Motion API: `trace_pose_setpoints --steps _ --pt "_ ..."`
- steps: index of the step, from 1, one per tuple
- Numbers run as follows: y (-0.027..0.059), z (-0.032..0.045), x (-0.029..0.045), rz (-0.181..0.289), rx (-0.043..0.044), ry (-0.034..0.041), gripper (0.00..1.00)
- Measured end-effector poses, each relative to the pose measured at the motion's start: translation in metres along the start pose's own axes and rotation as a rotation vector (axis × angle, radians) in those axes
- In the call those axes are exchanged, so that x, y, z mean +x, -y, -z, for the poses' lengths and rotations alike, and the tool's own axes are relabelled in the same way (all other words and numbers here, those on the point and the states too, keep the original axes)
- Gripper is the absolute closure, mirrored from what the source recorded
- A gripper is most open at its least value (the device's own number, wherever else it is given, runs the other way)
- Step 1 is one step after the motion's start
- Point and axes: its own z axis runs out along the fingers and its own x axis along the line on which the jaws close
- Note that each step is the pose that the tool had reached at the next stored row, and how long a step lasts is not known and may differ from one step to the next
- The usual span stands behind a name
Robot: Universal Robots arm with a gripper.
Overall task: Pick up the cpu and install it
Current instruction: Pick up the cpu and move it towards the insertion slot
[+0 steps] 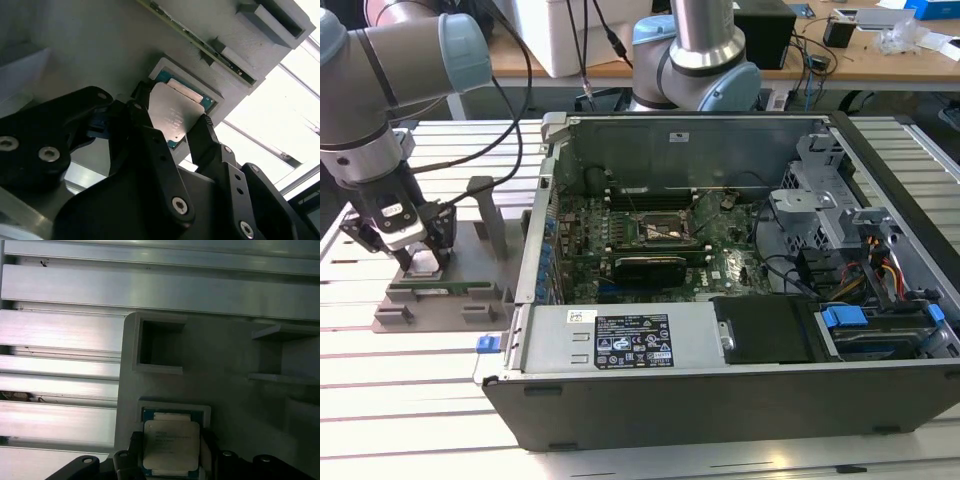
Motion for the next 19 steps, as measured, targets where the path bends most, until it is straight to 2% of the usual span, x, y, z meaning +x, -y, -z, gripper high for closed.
trace_pose_setpoints --steps 3,6,7,9,19 --pt "0.0000 0.0000 -0.0001 0.000 0.0001 -0.0001 0.45" --pt "-0.0010 0.0203 -0.0001 0.000 0.0000 0.0000 0.45" --pt "-0.0047 0.0259 -0.0003 0.000 0.0001 -0.0001 0.45" --pt "-0.0066 0.0409 -0.0005 0.000 0.0001 0.0001 0.46" --pt "-0.0068 0.0526 -0.0005 0.000 0.0001 0.0000 0.46"
